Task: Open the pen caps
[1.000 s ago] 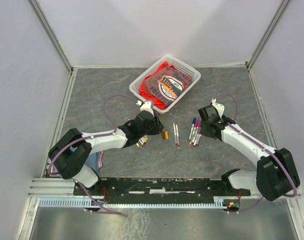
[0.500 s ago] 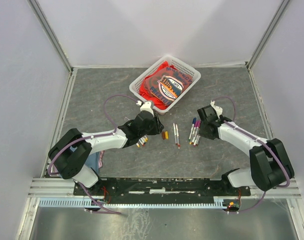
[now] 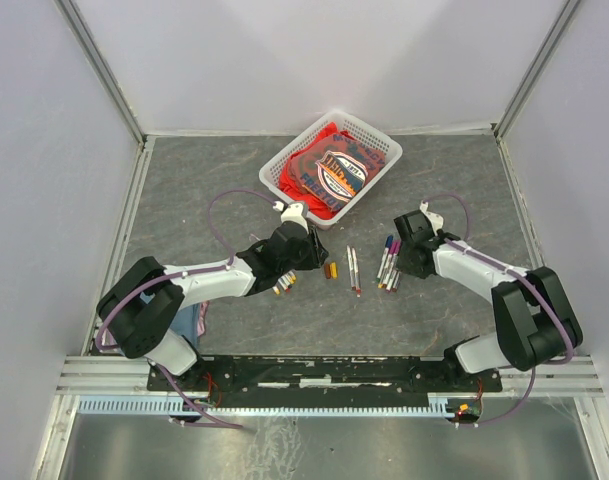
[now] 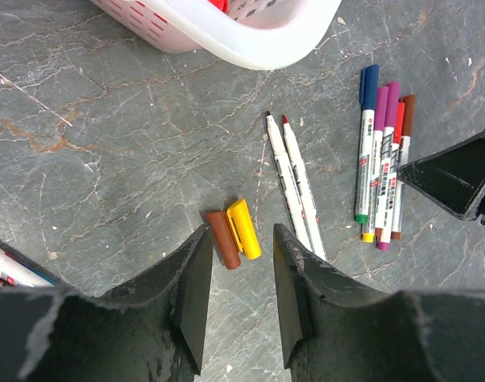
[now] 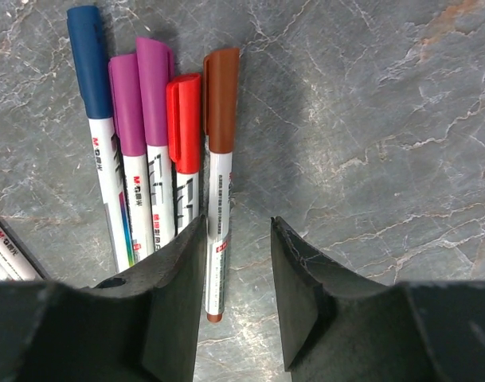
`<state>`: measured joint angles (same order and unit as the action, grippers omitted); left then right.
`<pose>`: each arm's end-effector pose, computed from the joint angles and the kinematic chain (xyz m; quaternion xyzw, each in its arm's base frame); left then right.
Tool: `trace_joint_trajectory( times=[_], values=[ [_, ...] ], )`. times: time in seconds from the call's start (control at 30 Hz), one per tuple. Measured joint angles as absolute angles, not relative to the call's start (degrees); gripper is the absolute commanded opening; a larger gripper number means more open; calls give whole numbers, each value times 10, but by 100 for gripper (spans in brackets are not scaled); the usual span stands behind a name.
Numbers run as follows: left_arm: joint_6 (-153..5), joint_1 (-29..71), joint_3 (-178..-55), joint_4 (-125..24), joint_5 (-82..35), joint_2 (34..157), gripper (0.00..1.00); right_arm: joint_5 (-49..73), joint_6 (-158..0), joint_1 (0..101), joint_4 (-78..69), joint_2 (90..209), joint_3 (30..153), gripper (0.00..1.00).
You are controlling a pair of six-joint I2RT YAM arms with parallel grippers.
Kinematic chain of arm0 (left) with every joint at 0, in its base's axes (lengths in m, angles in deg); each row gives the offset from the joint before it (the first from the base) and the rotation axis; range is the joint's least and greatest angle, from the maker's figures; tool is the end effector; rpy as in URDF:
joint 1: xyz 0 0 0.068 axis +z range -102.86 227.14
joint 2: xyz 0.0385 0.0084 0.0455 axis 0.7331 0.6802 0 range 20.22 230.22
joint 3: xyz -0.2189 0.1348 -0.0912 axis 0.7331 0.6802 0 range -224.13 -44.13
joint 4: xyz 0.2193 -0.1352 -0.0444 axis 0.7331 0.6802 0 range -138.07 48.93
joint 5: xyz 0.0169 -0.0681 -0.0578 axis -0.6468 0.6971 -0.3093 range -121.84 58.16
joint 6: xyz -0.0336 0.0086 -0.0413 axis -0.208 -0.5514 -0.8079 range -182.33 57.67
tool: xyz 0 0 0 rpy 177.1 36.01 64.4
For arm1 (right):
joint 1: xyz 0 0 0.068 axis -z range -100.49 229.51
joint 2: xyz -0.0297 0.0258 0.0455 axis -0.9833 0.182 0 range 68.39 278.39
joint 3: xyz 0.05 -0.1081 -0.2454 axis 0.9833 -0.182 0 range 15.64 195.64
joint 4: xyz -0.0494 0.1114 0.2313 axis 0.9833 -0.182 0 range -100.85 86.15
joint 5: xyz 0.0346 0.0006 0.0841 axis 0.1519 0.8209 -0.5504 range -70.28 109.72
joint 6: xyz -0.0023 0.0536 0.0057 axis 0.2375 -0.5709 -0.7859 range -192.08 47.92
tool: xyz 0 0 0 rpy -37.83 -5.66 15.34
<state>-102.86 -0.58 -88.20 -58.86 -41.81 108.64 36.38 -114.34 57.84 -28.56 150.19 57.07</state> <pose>0.2204 -0.2332 0.1888 0.0141 0.8787 -0.2730 0.3915 0.2392 0.0841 0.1637 0.2034 0.9450 -0.0070 0.2559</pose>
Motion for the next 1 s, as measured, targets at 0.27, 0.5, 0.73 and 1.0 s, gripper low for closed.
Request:
trace_joint_trajectory(
  times=[0.27, 0.5, 0.73, 1.0],
  values=[
    [-1029, -6, -882, -589, -418, 1086, 43, 362, -1147, 579, -277, 1510, 563, 41],
    [-1029, -6, -882, -589, -418, 1086, 43, 363, -1150, 579, -269, 1510, 560, 22],
    [-1029, -6, -882, -589, -409, 1086, 45, 362, -1156, 580, -265, 1501, 551, 10],
    [-1029, -6, -882, -589, -387, 1079, 52, 349, -1155, 579, -285, 1451, 524, 1]
  ],
)
